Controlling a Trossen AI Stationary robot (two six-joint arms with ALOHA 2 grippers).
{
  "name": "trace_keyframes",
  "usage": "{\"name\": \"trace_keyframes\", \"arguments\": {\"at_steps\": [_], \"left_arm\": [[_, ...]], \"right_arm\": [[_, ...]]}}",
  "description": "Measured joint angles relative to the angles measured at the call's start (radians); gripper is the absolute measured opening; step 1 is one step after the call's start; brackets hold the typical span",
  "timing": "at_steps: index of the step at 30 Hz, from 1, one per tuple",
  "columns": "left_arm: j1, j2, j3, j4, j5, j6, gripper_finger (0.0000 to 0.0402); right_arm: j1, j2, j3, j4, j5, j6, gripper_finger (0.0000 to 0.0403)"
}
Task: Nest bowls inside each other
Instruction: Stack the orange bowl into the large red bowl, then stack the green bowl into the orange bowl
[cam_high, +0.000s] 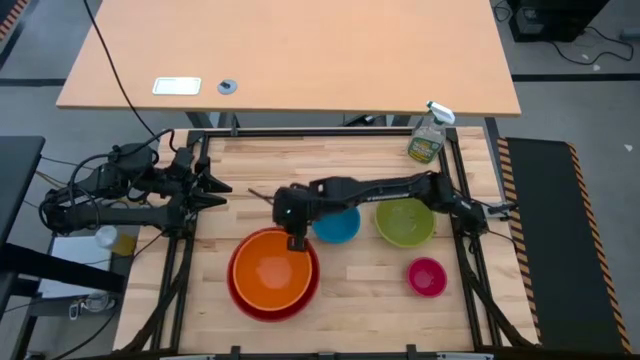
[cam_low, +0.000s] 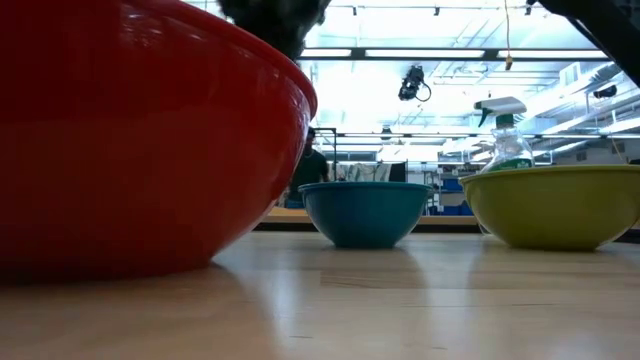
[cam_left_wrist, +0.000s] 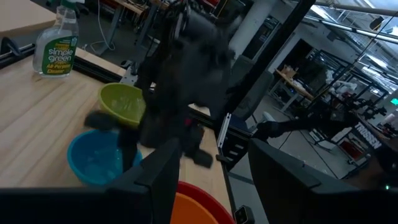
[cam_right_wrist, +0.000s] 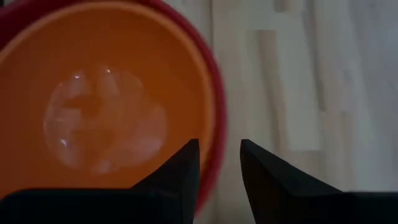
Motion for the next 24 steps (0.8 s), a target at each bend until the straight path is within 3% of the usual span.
{"name": "trace_keyframes", "arguments": {"at_steps": [12, 16, 24], "left_arm": [[0.0, 0.002, 0.0, -0.029, -0.003, 0.0, 0.0194], [0.0, 0.002, 0.0, -0.031, -0.016, 0.0, 0.0194], [0.0, 0.002, 0.0, -0.031, -0.047, -0.001, 0.0194]], "right_arm": [[-0.045, -0.149, -0.051, -0.502, 0.036, 0.012, 0.0124], [-0.078, -0.26, -0.206, -0.494, 0.04, 0.041, 0.0124], [-0.202, -0.568, -0.683, -0.385, 0.108, 0.117, 0.014]]}}
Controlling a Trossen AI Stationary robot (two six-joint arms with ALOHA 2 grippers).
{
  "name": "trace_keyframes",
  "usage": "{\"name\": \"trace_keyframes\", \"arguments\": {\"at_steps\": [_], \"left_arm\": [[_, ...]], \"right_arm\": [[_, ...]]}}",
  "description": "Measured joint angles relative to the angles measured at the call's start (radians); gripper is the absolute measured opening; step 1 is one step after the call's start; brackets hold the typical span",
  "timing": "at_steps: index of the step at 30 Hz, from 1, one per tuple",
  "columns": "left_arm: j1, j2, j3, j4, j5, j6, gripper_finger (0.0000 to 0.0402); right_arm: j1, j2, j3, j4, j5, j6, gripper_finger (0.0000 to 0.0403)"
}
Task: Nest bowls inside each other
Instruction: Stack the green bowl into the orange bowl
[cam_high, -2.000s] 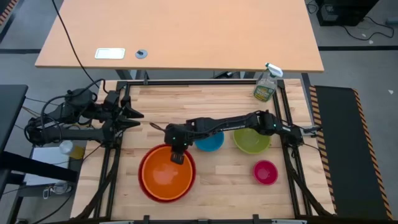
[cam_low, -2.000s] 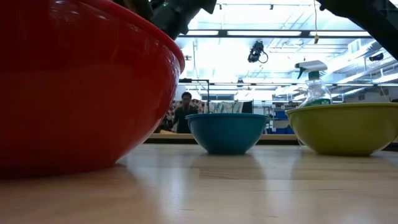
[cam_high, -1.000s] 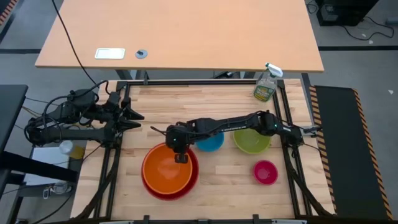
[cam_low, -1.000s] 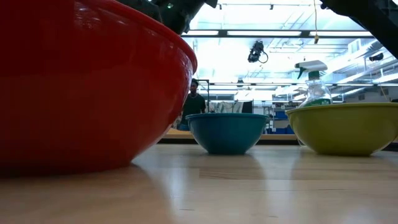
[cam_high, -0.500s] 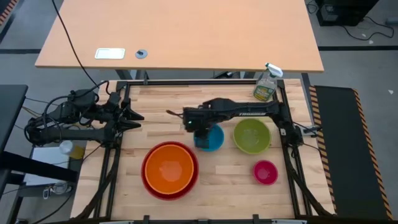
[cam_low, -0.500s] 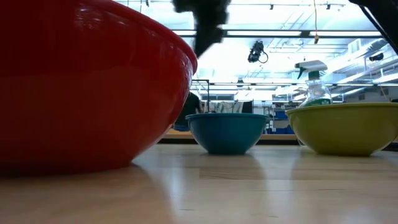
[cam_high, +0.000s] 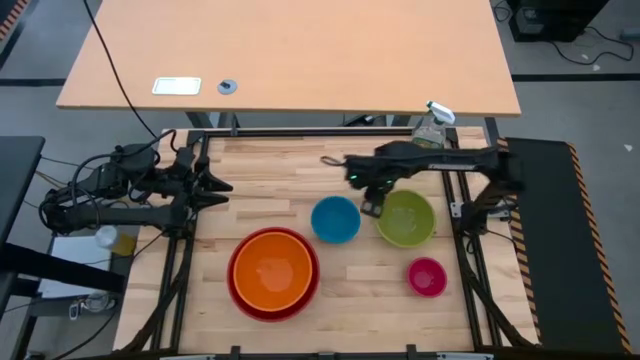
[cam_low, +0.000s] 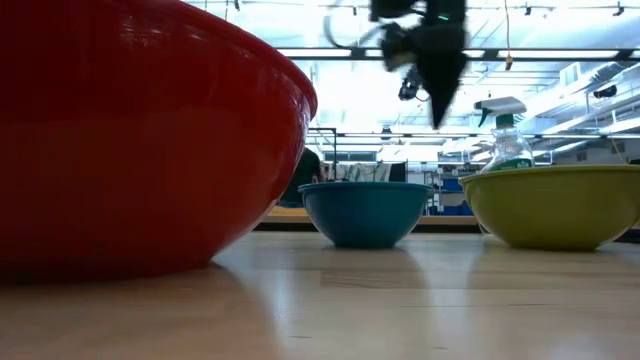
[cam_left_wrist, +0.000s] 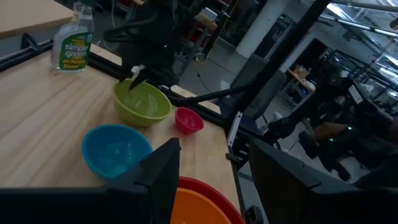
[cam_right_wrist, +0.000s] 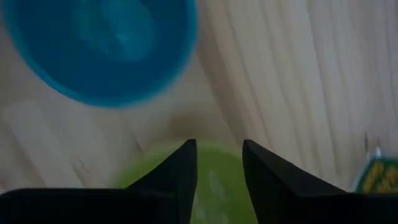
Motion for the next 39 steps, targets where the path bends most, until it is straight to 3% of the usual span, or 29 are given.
{"name": "trace_keyframes", "arguments": {"at_steps": [10, 15, 22, 34, 39], "left_arm": [[0.0, 0.001, 0.0, 0.001, -0.04, -0.001, 0.0194], [0.0, 0.001, 0.0, 0.001, -0.067, 0.0, 0.0194], [0.0, 0.001, 0.0, 0.001, -0.084, -0.003, 0.0194], [0.0, 0.001, 0.0, 0.001, -0.107, -0.01, 0.0194], [0.0, 0.001, 0.0, 0.001, -0.11, -0.01, 0.0194]], "right_arm": [[-0.191, -0.211, -0.393, 0.03, 0.024, -0.074, 0.0231], [-0.267, -0.239, -0.512, 0.083, -0.017, -0.11, 0.0239], [-0.309, -0.238, -0.626, 0.16, -0.066, -0.13, 0.0196], [-0.311, -0.239, -0.668, 0.203, -0.102, -0.079, 0.0065], [-0.31, -0.241, -0.667, 0.204, -0.132, -0.055, 0.0049]]}}
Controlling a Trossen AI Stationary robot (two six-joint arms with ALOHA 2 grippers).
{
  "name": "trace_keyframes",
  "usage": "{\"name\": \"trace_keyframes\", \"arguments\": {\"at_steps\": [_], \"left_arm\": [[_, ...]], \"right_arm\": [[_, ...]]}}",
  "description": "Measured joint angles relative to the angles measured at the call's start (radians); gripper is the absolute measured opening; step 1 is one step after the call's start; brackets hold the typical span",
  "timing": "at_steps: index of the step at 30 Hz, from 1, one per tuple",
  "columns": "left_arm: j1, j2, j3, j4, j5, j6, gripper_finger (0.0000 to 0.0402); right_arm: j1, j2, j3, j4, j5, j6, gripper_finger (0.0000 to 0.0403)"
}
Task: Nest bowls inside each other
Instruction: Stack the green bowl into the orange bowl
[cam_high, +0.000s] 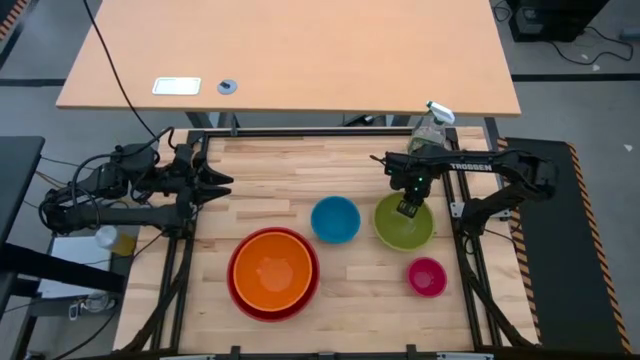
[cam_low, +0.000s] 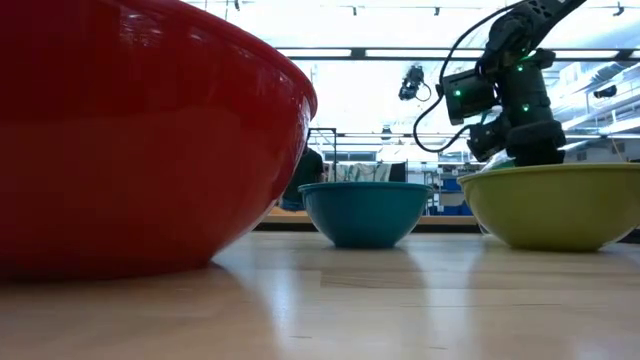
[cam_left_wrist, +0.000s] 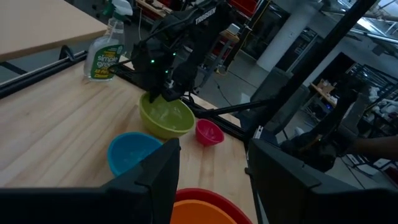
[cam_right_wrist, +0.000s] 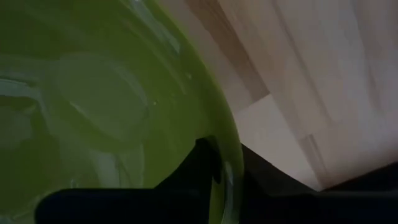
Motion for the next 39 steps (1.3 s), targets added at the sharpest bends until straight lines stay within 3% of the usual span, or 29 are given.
{"name": "trace_keyframes", "arguments": {"at_steps": [6, 13, 24, 31, 35, 39], "left_arm": [[0.0, 0.0, 0.0, 0.0, 0.0, 0.0, 0.0194], [0.0, 0.0, 0.0, 0.0, -0.01, 0.011, 0.0194], [0.0, 0.005, 0.0, 0.0, -0.026, 0.014, 0.0194], [0.0, 0.031, 0.0, 0.002, -0.027, 0.031, 0.0194], [0.0, 0.041, 0.0, 0.004, -0.027, 0.045, 0.0194], [0.0, 0.041, 0.0, 0.003, -0.027, 0.044, 0.0194]], "right_arm": [[0.003, 0.003, 0.051, -0.046, 0.009, 0.015, 0.0047], [0.061, 0.003, 0.246, -0.09, 0.062, 0.054, 0.0032], [0.14, 0.005, 0.568, -0.258, -0.06, 0.175, 0.0024], [0.26, 0.04, 0.593, 0.056, -0.213, 0.31, 0.0024], [0.347, 0.168, 0.612, 0.256, -0.289, 0.374, 0.0025], [0.412, 0.326, 0.754, 0.358, -0.304, 0.386, 0.0025]]}}
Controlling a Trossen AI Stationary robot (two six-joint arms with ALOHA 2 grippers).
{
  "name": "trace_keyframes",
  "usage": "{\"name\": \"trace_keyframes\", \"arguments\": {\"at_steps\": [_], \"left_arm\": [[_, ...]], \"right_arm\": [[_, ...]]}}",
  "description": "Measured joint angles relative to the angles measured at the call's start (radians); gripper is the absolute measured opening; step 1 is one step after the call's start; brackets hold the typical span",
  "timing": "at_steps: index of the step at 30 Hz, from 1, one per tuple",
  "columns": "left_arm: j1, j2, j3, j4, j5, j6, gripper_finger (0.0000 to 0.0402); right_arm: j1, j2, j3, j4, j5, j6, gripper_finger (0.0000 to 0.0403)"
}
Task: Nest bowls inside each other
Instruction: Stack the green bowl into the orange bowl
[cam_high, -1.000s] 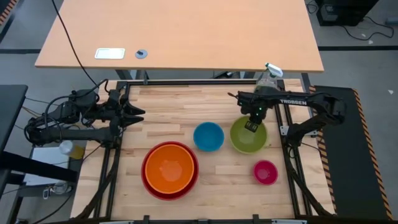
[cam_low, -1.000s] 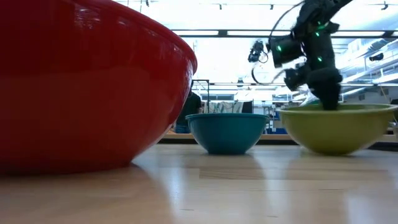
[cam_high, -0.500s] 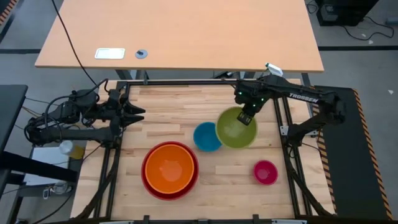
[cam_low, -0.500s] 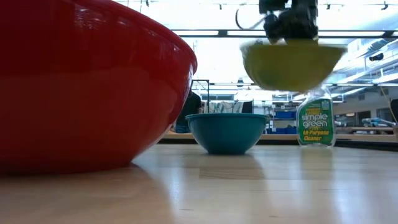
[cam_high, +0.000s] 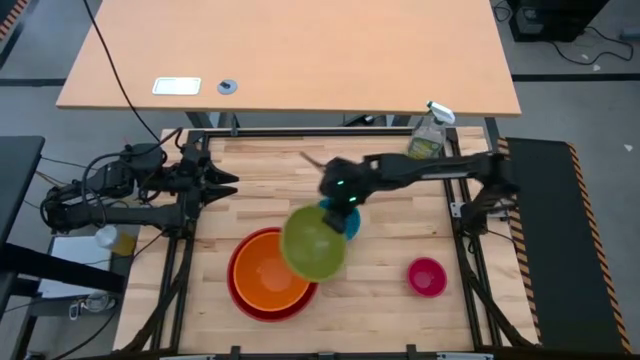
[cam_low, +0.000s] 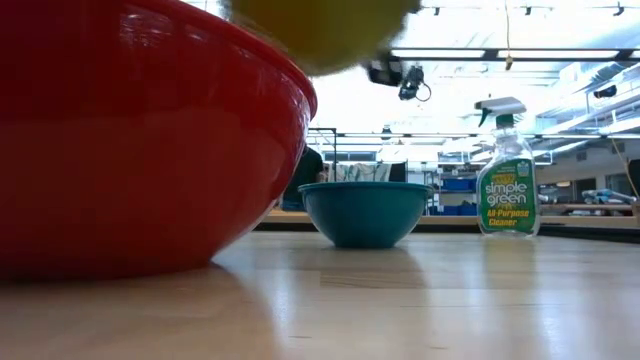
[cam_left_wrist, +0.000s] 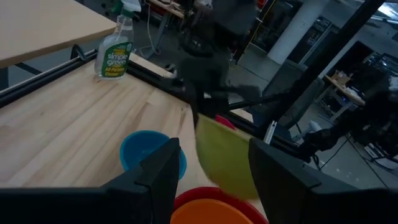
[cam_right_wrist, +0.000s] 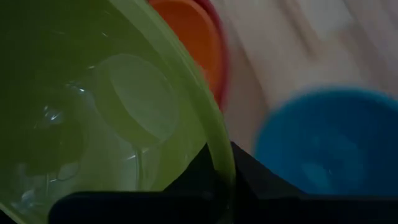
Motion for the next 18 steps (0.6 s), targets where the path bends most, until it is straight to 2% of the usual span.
{"name": "trace_keyframes", "arguments": {"at_steps": [10, 18], "left_arm": [[0.0, -0.002, 0.0, 0.007, 0.0, -0.003, 0.0194], [0.0, -0.003, 0.0, 0.007, 0.0, -0.005, 0.0194]], "right_arm": [[0.071, 0.405, 0.494, -0.069, 0.038, -0.129, 0.0025], [0.106, 0.636, 0.757, -0.14, 0.035, -0.165, 0.003]]}}
